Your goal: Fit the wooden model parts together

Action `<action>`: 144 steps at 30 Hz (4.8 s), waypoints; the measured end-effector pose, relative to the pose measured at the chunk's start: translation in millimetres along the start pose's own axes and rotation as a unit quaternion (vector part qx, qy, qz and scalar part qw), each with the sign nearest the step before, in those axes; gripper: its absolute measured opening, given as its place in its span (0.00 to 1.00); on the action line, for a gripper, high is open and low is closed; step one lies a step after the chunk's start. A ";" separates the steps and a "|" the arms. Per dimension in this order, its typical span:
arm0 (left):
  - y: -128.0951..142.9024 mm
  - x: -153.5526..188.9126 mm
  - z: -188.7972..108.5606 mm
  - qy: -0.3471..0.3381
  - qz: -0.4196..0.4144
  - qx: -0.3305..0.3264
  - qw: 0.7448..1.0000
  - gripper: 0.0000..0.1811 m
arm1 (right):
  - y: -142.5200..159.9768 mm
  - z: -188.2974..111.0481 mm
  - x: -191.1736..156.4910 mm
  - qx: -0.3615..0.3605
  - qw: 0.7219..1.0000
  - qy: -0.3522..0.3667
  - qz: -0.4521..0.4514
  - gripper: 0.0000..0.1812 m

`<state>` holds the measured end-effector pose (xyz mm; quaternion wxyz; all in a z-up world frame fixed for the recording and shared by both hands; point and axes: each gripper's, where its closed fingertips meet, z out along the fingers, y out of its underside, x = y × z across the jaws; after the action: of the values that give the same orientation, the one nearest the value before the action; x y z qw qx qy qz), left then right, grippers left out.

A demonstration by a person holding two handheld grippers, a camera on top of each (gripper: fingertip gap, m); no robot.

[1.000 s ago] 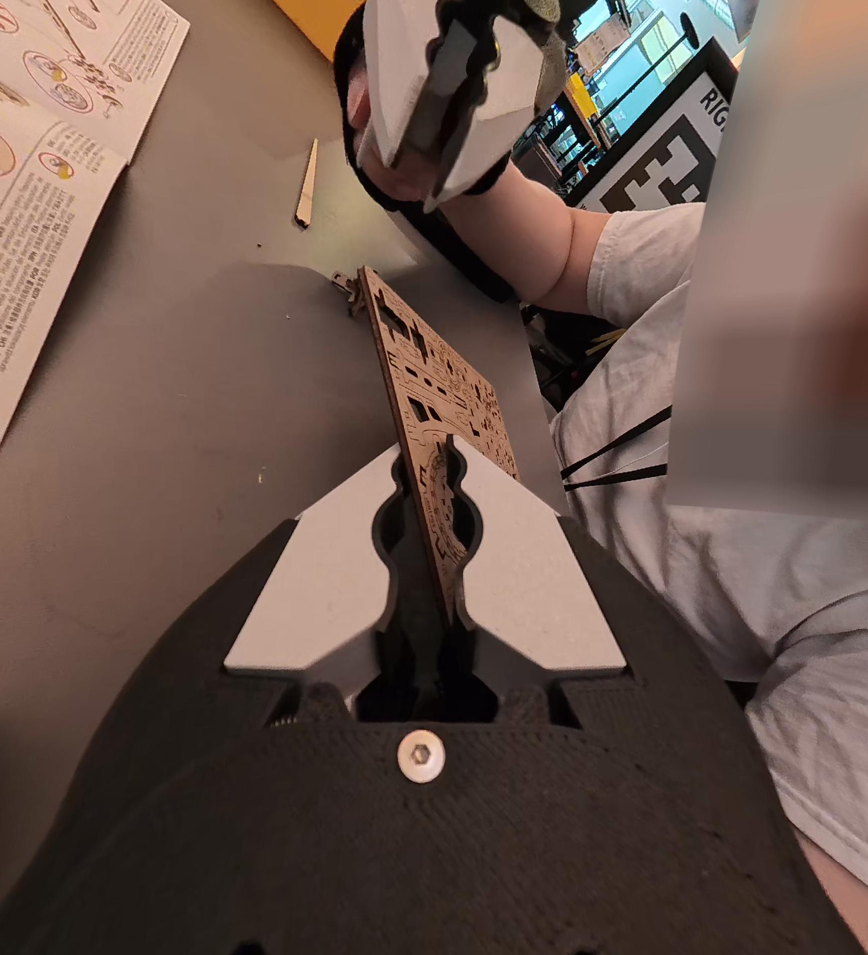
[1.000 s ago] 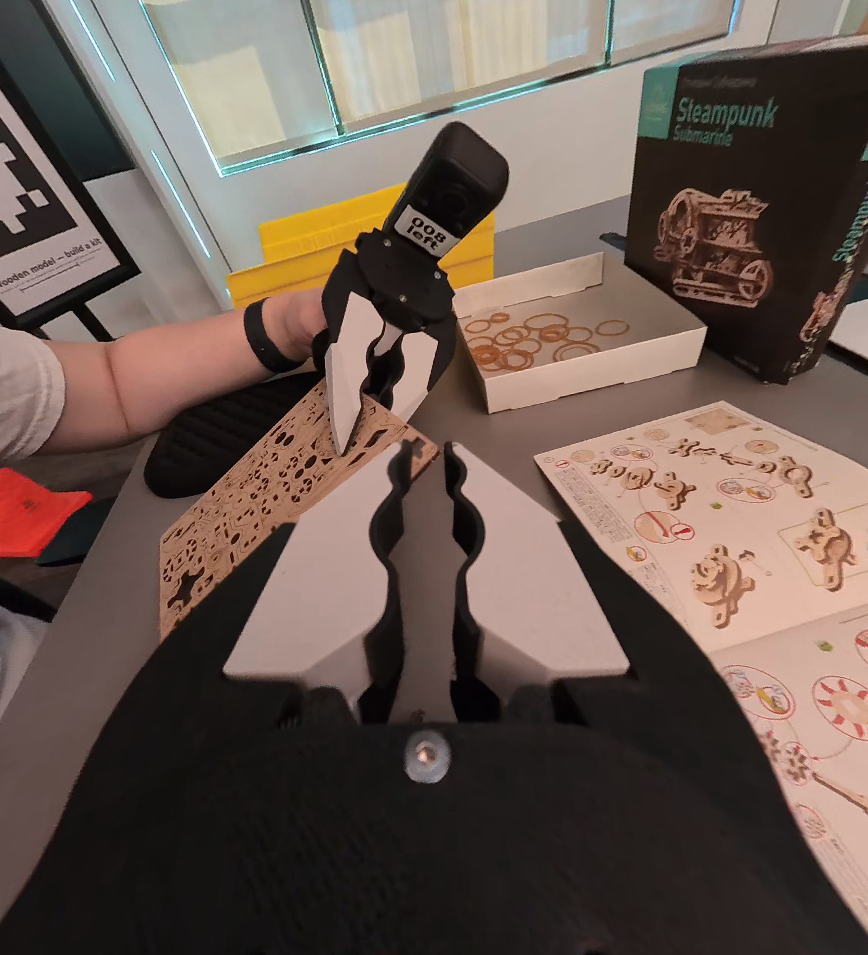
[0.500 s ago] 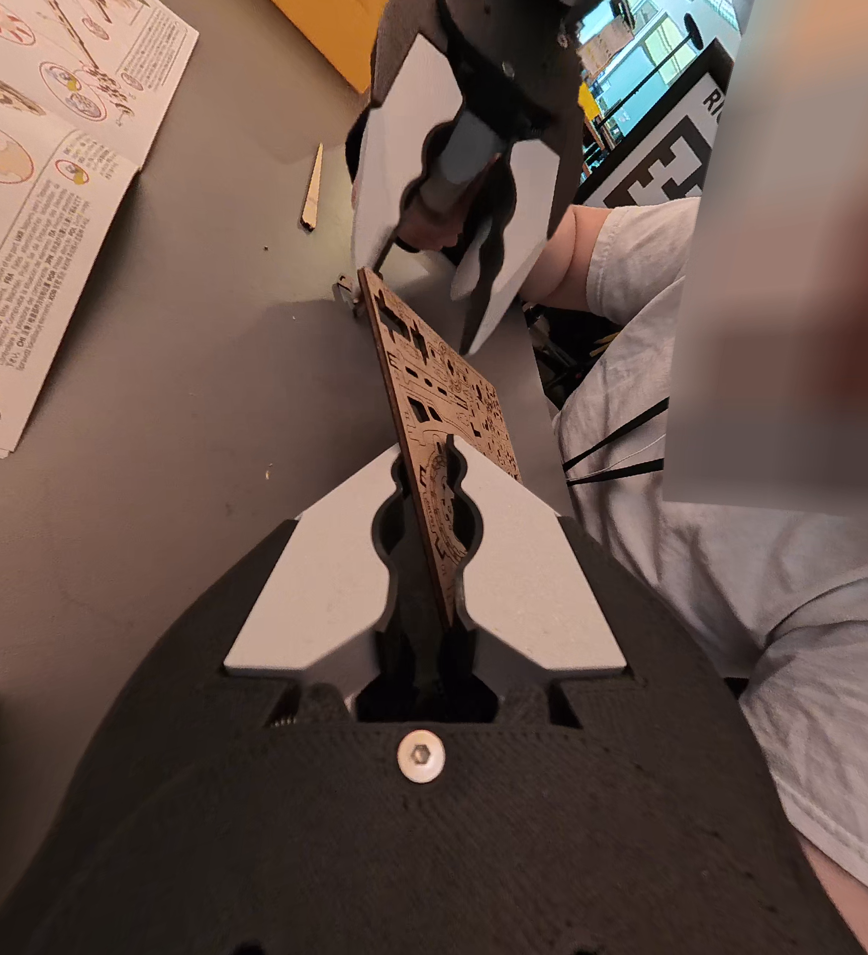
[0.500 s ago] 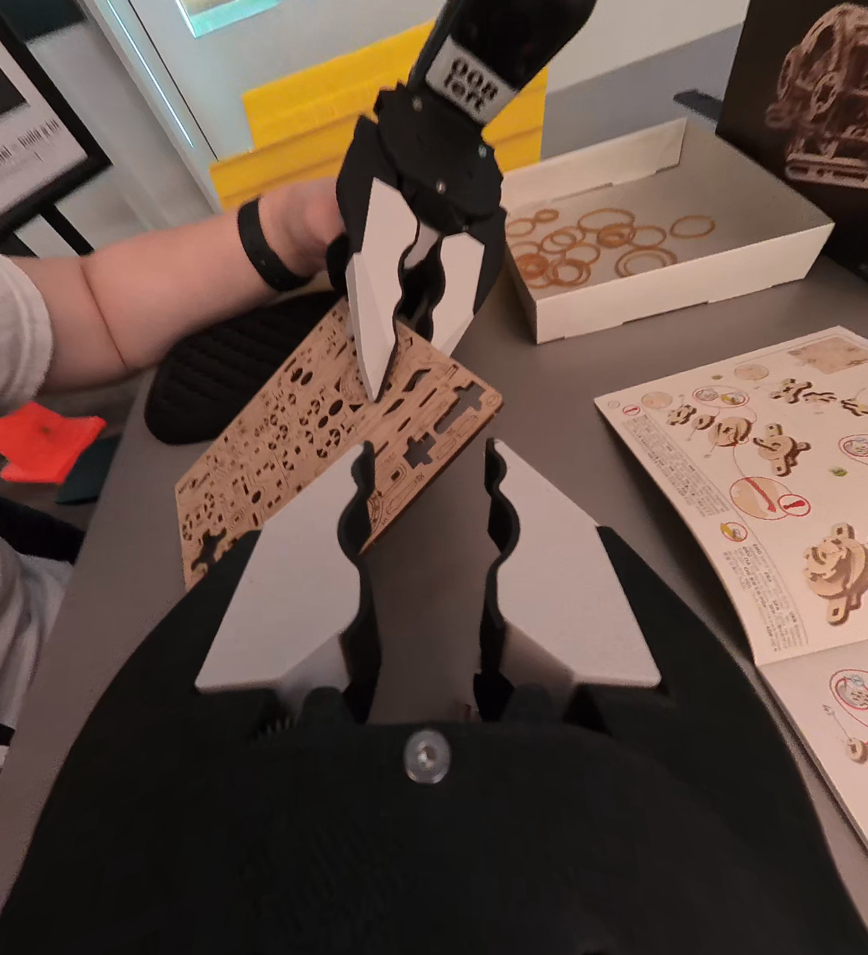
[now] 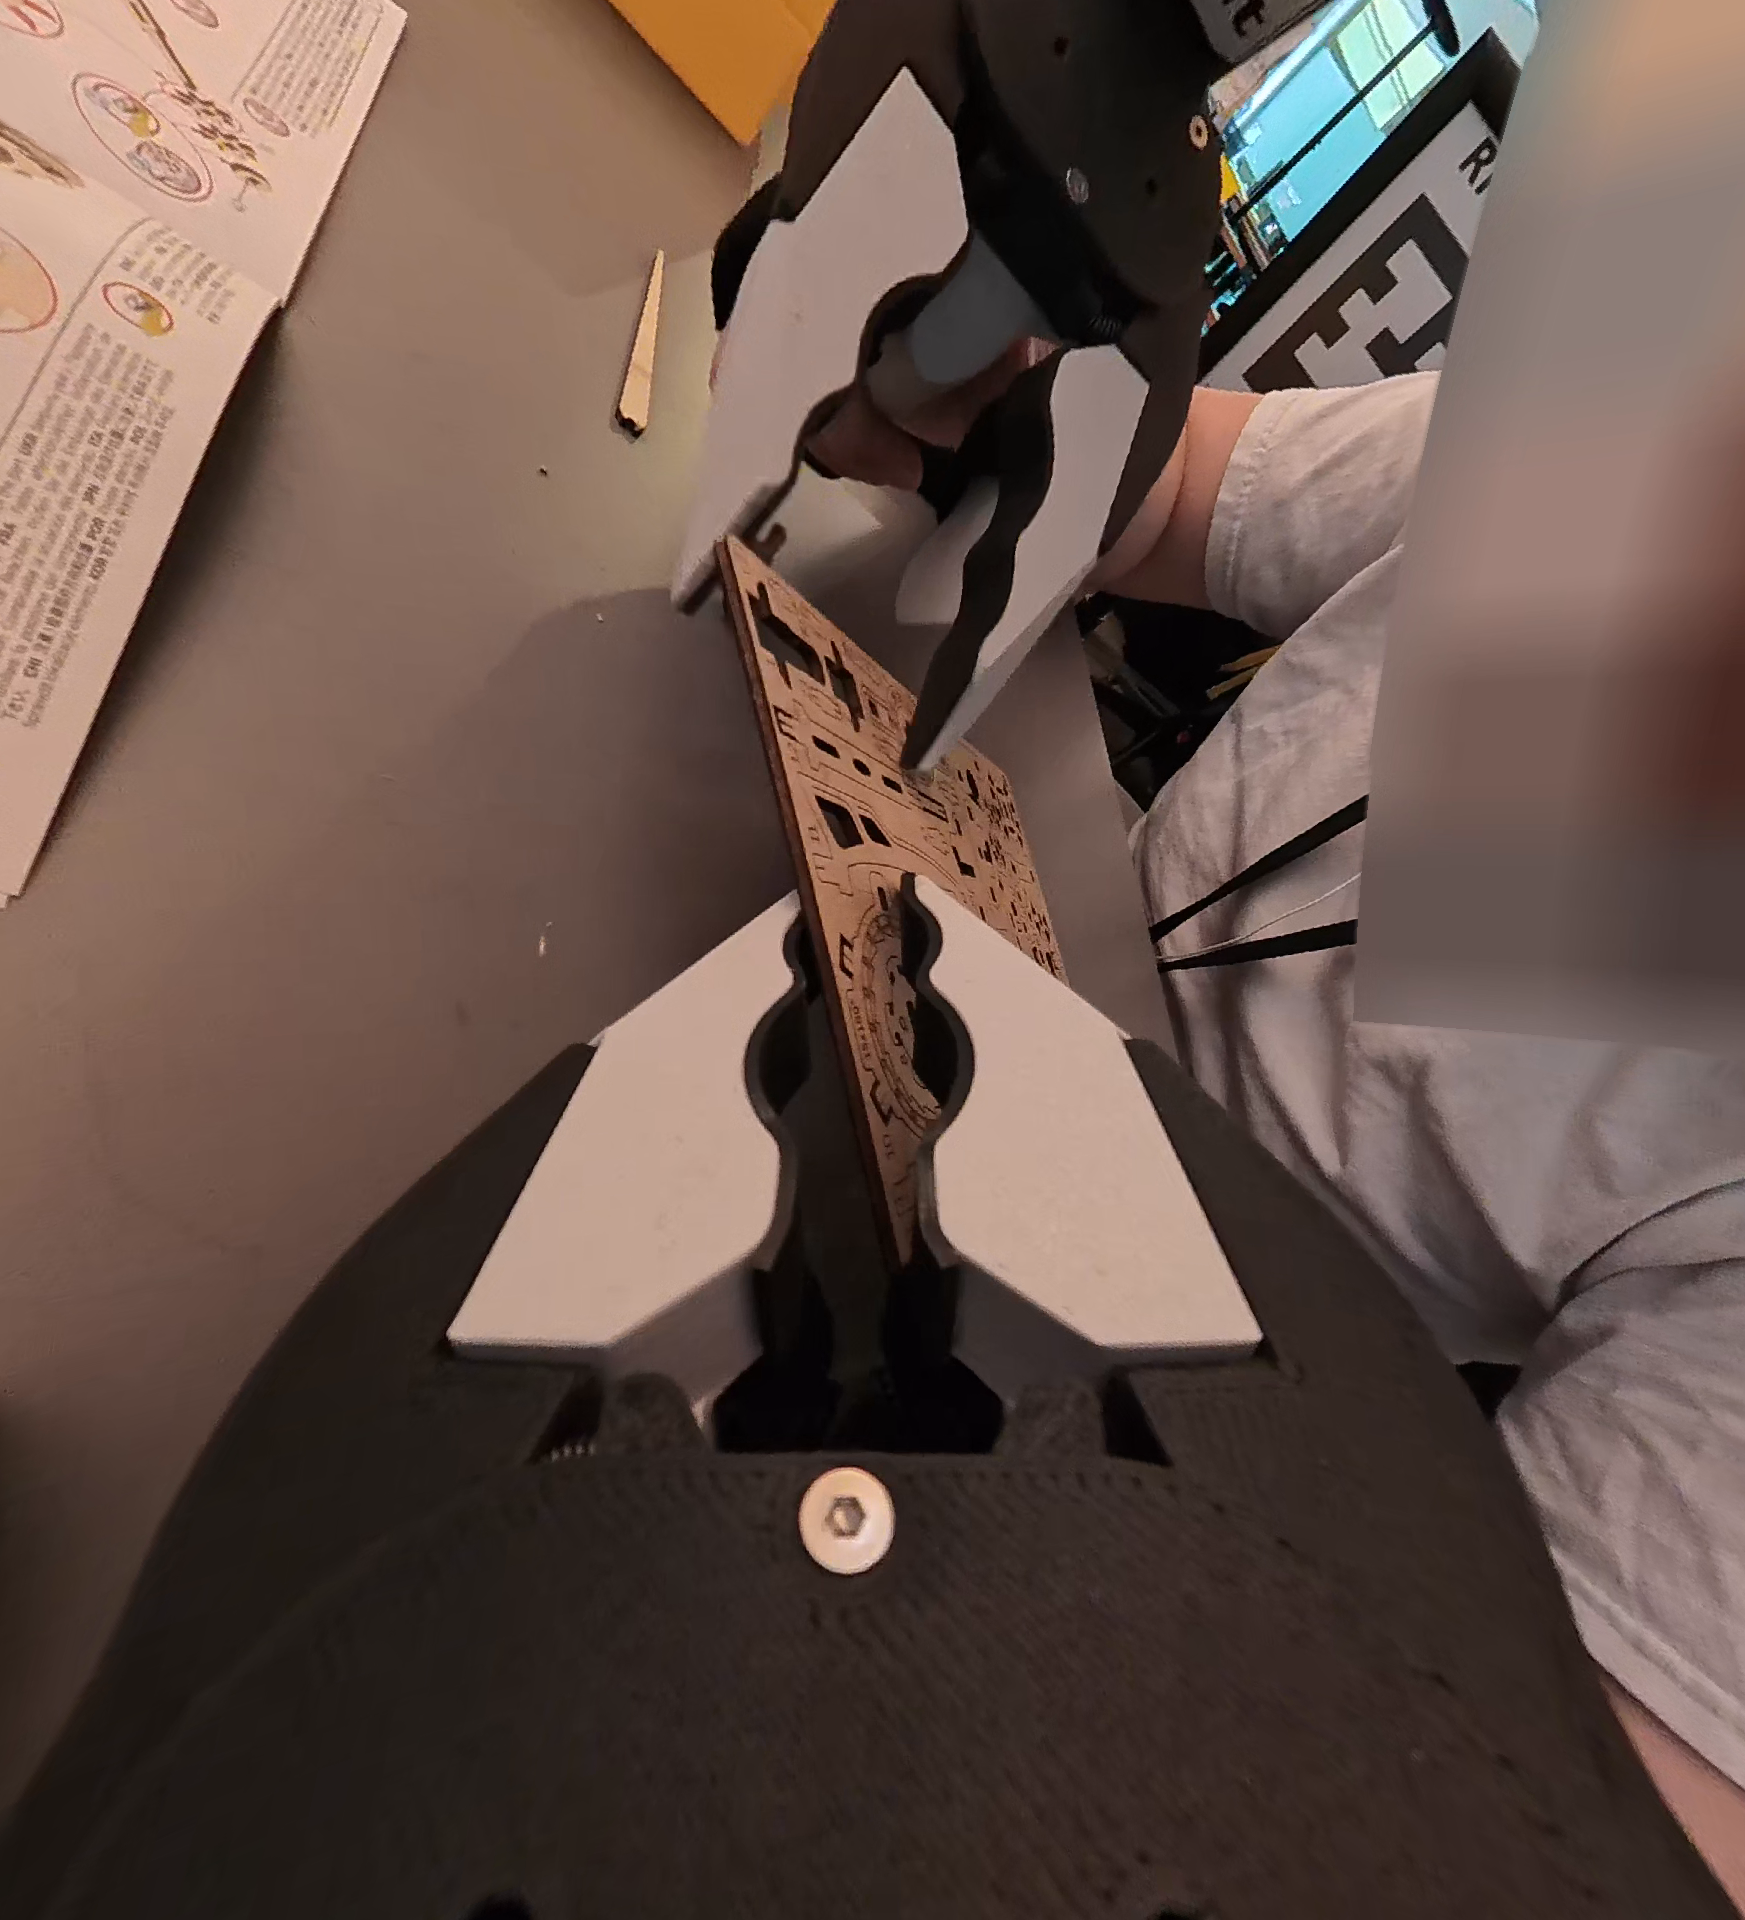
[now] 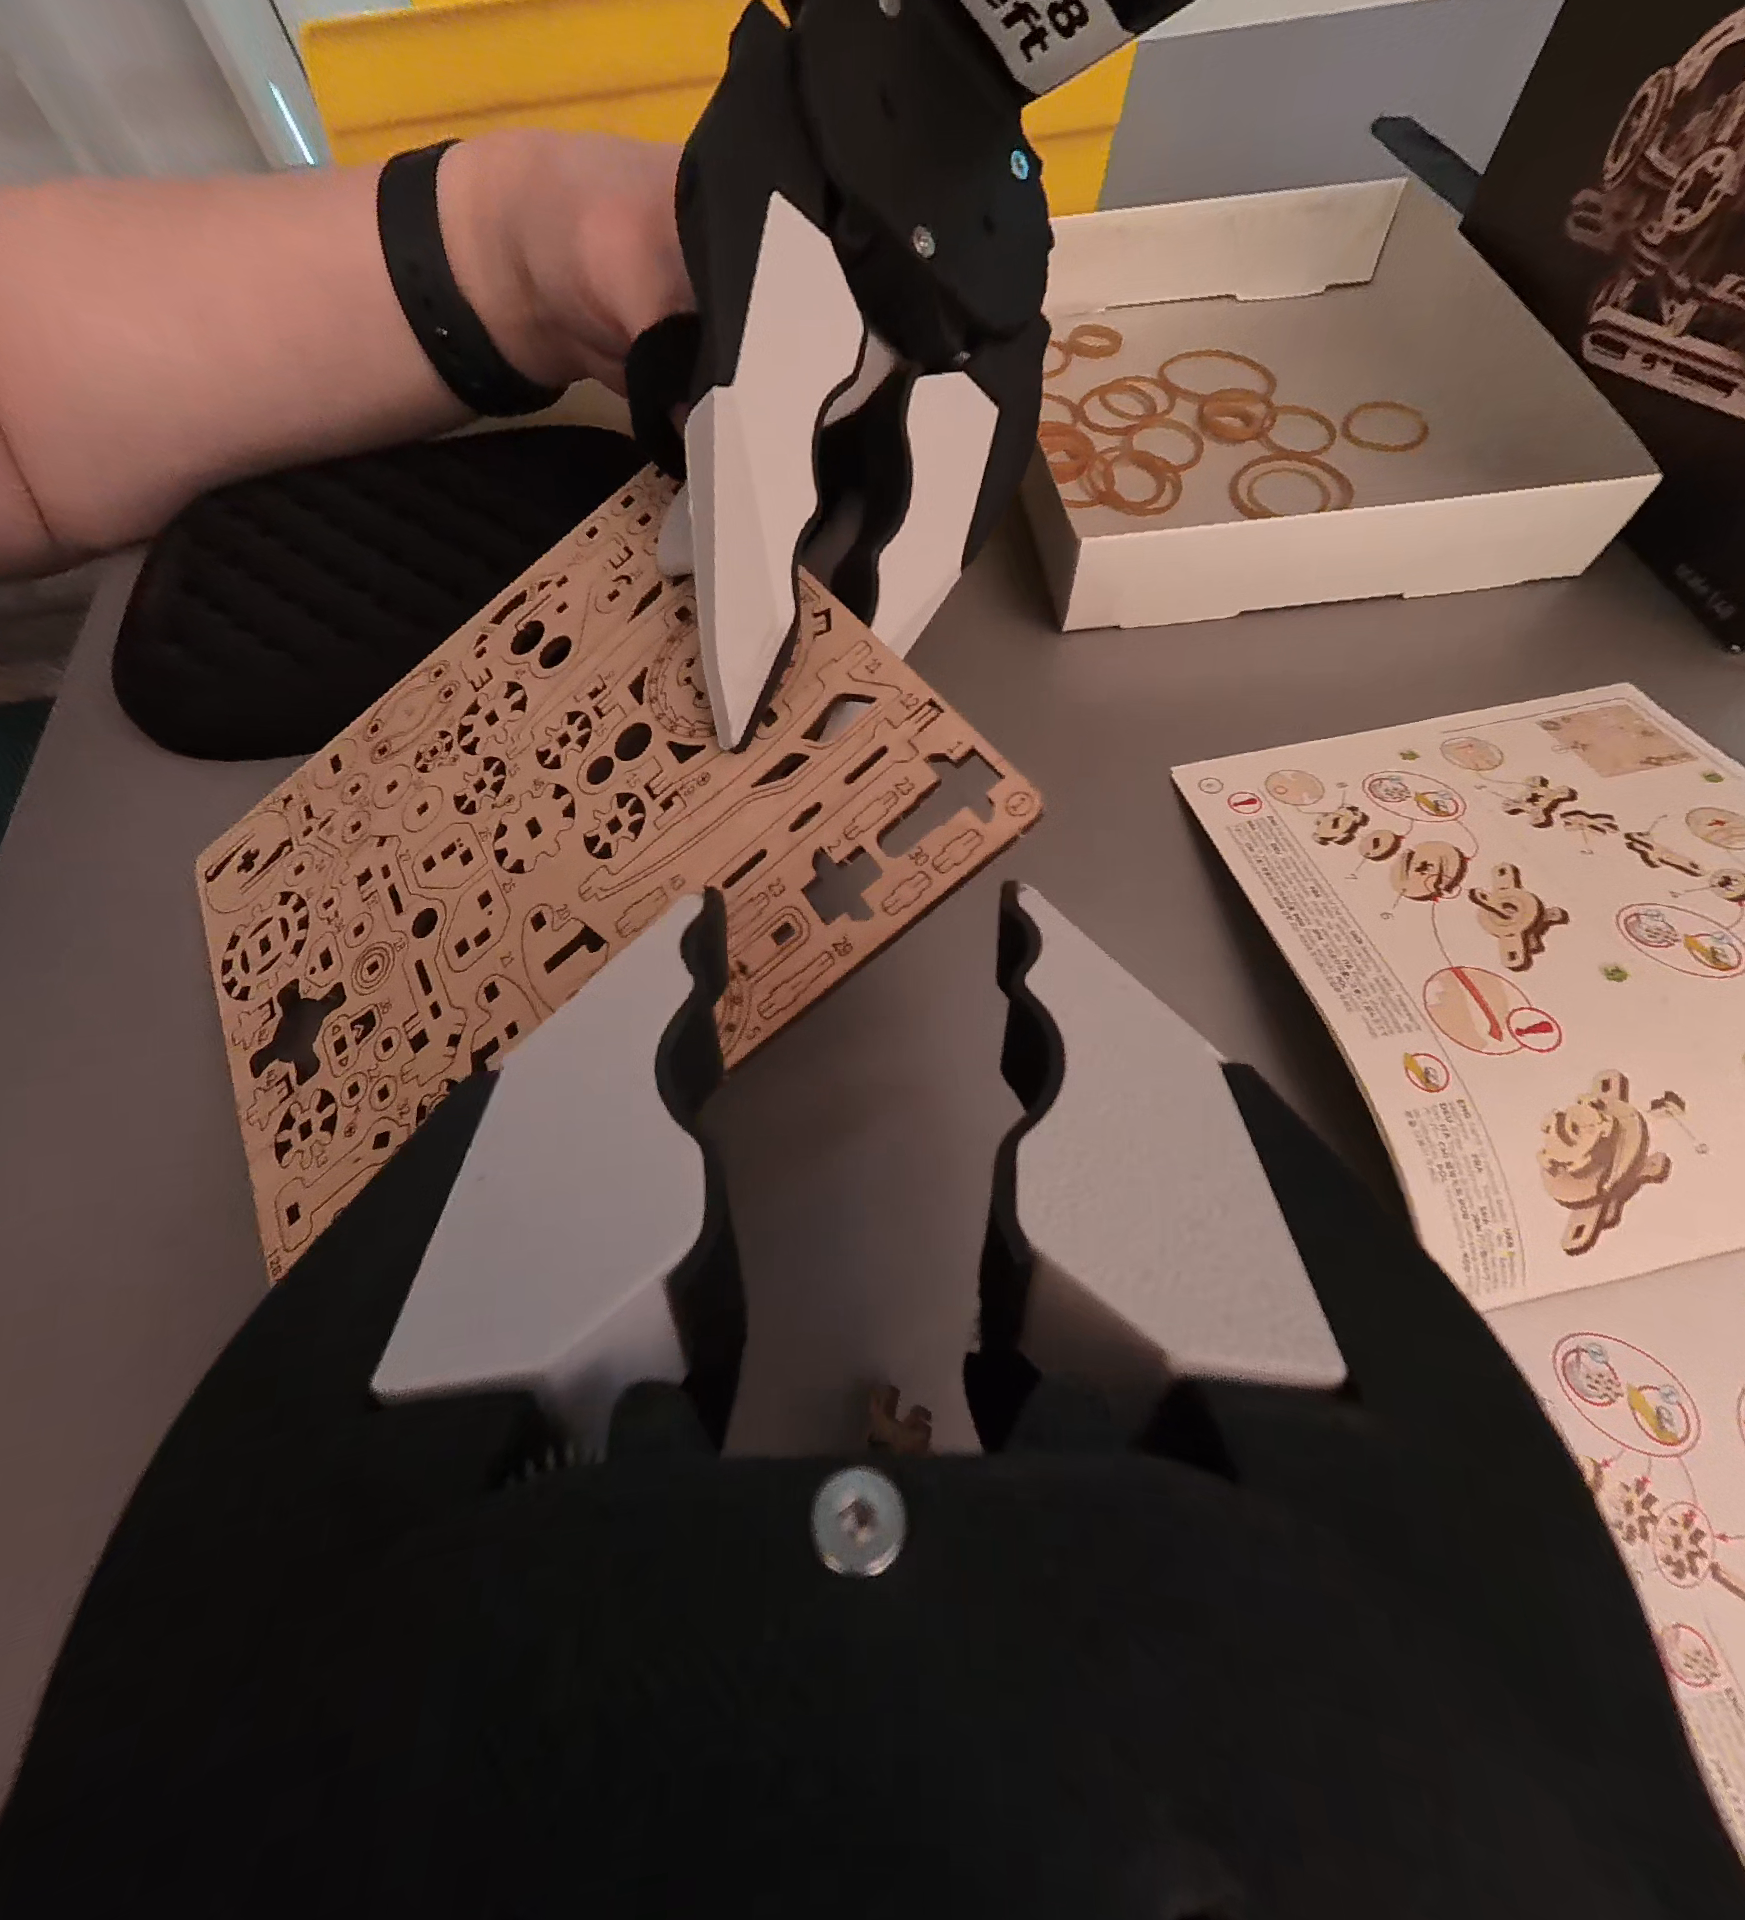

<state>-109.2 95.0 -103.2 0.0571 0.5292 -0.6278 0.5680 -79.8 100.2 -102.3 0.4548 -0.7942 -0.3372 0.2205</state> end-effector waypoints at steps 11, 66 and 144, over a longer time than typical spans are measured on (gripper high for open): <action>-1.6 3.0 -0.6 0.008 0.008 0.005 1.000 0.06 | -32.7 -44.1 50.6 0.140 0.982 0.090 0.088 0.21; -9.2 8.7 -7.6 0.004 0.034 0.024 0.999 0.06 | 1.7 -13.1 -17.7 0.020 0.949 -0.215 0.231 0.14; -7.3 5.0 -5.9 0.004 0.024 0.022 0.999 0.06 | -42.5 -123.9 114.9 0.372 0.876 0.075 0.299 0.06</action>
<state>-109.1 98.1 -93.1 0.0346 0.5133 -0.6275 0.5845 64.9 128.9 -9.7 0.6531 -0.6435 0.0583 0.3950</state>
